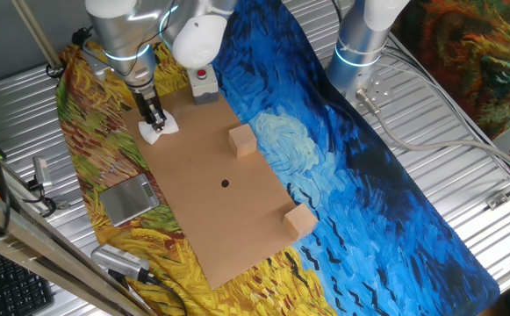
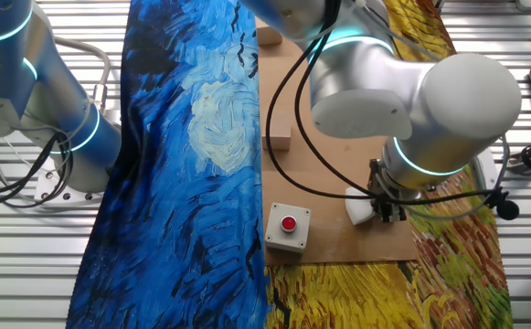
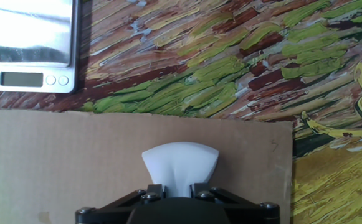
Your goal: Clean the tabletop with a sponge
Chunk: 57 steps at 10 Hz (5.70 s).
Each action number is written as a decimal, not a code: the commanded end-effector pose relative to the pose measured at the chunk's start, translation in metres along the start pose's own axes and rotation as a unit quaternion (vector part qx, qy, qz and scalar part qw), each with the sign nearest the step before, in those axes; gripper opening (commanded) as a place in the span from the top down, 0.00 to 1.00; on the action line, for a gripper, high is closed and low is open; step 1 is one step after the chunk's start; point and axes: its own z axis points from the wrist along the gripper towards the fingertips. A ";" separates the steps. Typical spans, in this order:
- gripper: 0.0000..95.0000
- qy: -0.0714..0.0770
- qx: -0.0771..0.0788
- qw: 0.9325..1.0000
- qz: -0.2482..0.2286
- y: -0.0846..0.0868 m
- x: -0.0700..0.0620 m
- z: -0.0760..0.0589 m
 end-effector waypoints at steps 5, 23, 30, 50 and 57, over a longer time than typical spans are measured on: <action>1.00 0.001 -0.001 1.000 0.004 0.004 -0.002 0.000; 1.00 0.000 0.001 1.000 0.024 0.024 -0.008 -0.002; 1.00 0.000 0.003 0.999 0.032 0.035 -0.011 -0.002; 1.00 -0.006 0.008 0.998 0.059 0.071 -0.019 0.001; 1.00 -0.006 0.010 0.998 0.060 0.071 -0.019 0.001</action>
